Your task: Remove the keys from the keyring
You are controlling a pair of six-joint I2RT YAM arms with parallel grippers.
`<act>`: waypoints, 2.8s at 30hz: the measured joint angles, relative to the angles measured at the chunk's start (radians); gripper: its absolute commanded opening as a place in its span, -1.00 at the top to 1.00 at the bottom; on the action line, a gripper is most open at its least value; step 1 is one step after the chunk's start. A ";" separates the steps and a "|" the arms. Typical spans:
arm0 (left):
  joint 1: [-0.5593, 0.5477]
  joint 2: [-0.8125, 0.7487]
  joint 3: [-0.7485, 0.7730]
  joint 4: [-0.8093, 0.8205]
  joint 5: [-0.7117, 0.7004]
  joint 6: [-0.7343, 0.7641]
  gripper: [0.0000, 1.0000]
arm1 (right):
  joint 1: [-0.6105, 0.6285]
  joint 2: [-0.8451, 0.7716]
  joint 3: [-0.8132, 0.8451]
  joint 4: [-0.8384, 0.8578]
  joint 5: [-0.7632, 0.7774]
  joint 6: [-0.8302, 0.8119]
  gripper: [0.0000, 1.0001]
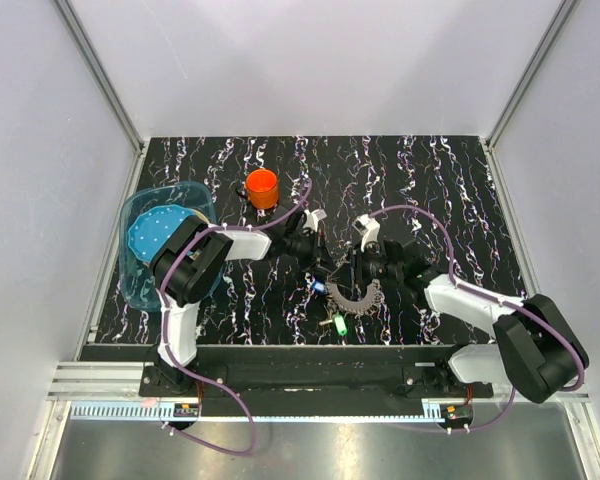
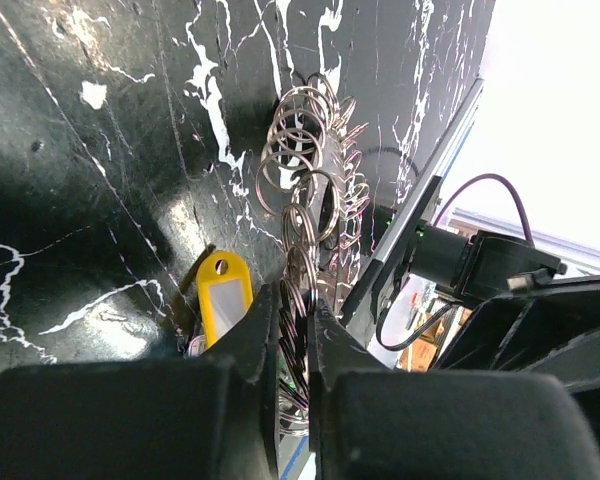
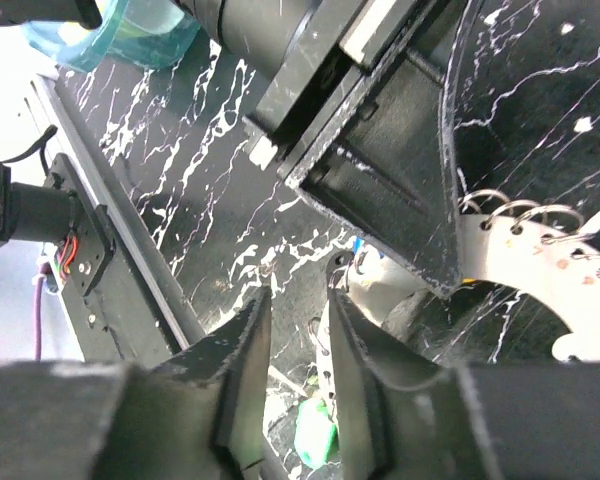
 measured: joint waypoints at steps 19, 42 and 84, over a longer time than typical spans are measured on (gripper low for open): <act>0.124 -0.214 -0.072 0.222 0.000 -0.017 1.00 | 0.000 -0.294 0.195 -0.222 0.365 0.206 -0.72; 0.318 -0.590 -0.204 0.416 0.062 -0.053 1.00 | 0.000 -0.214 0.182 0.036 0.335 0.351 -0.78; 0.225 -0.971 -0.299 0.117 0.237 0.203 0.04 | -0.003 -0.133 0.211 0.536 -0.231 0.373 1.00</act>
